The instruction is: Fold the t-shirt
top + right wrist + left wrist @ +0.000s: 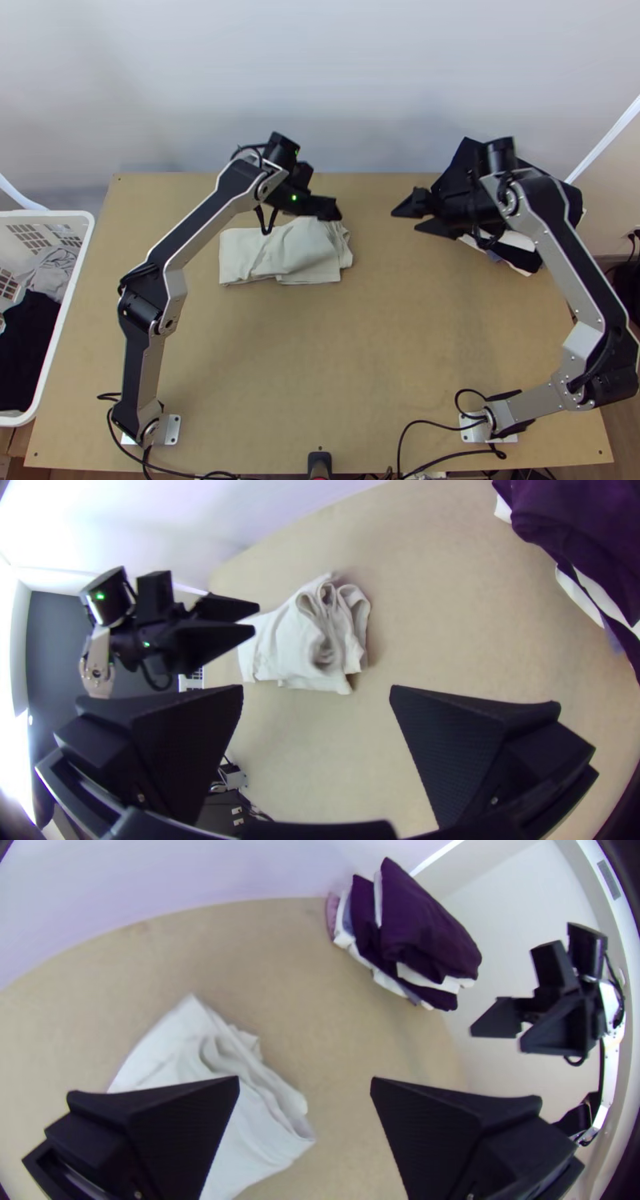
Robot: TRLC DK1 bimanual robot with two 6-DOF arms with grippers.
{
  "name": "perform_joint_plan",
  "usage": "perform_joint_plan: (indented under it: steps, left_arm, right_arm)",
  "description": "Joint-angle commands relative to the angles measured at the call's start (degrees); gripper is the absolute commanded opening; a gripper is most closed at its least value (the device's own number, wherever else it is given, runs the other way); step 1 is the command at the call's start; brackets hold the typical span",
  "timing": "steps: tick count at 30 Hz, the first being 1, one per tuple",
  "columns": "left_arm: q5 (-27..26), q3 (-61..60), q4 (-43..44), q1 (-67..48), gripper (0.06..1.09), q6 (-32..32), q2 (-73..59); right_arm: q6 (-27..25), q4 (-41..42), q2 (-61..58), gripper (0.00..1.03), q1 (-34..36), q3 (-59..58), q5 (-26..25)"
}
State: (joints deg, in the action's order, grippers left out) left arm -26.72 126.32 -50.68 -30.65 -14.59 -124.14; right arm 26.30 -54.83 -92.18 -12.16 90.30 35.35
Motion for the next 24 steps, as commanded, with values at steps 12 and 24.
perform_joint_plan:
  steps: [12, 24]
  left_arm:
    - [-0.4, 0.9, -4.8, 5.2, 1.05, -0.4, 9.8]
    - [-0.2, -0.8, -9.4, 11.1, 1.05, 1.8, 16.6]
  right_arm:
    - [-0.8, 7.7, -11.4, 0.99, -9.5, -1.3, -2.0]
    - [-0.6, 11.6, -25.2, 0.99, -18.0, 8.4, -13.0]
